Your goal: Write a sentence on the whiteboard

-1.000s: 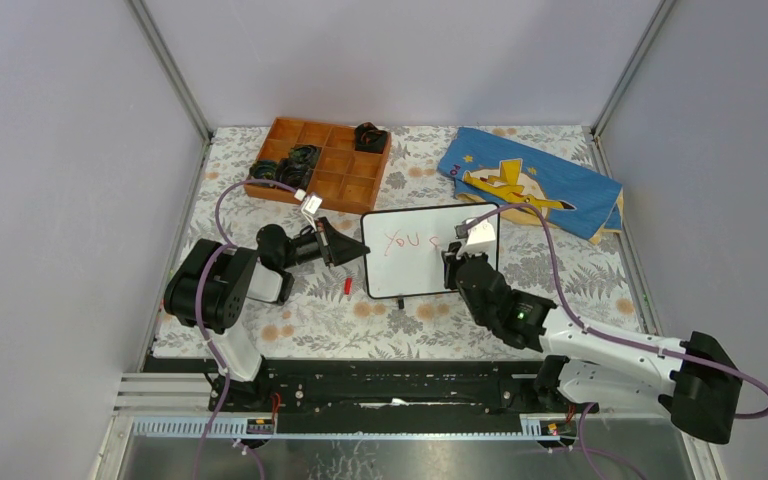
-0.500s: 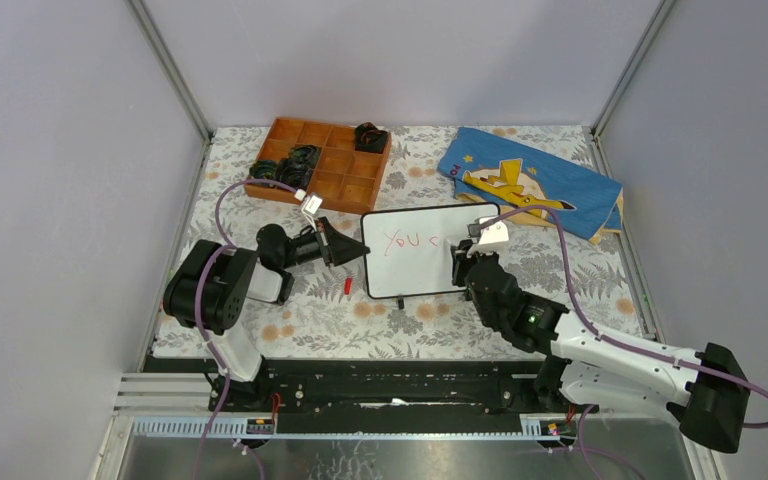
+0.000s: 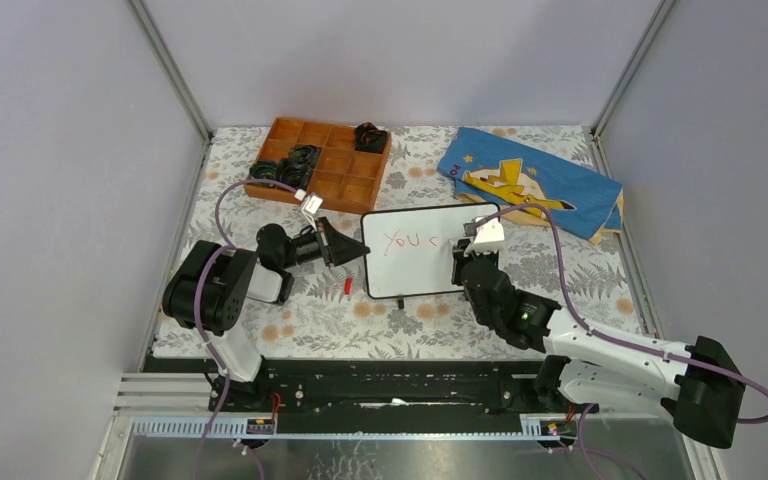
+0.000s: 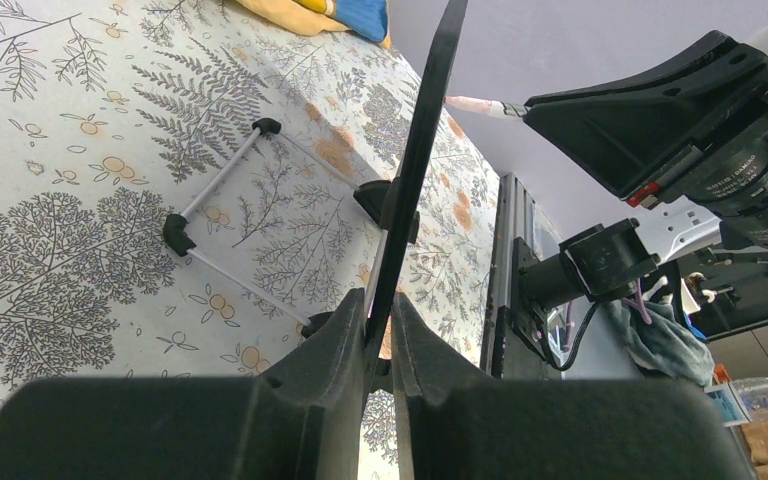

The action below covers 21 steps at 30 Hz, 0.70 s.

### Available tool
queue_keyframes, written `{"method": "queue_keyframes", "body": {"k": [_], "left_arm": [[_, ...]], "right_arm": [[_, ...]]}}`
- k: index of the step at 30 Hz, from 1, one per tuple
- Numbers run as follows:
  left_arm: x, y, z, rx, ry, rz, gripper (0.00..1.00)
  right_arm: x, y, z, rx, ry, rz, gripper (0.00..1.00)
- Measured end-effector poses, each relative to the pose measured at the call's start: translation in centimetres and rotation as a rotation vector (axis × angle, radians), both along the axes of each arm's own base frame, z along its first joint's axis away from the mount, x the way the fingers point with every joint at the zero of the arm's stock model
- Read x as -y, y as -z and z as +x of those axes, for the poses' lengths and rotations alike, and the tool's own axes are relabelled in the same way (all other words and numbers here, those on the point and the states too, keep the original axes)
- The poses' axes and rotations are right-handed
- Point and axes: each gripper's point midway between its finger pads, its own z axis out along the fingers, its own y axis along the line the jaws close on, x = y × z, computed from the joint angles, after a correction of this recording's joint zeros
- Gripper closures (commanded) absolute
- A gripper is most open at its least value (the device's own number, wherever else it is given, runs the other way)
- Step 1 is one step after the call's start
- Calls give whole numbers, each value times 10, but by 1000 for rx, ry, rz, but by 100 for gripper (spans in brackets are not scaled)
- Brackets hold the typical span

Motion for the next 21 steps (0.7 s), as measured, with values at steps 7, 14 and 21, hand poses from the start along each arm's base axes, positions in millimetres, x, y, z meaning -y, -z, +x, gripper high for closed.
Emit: {"method": "queue_keyframes", "body": {"k": [7,14,21], "left_arm": [[1,0,-1,-1,4,0,80],[2,1,-1,-4,6,1,80],[2,1,-1,-5,6,1,80]], "right_arm": [[-1,-1,3,8,6,1,100],[-4,0,3,4,-10,3,100],[-10,2,1,-9,-41,12,100]]}}
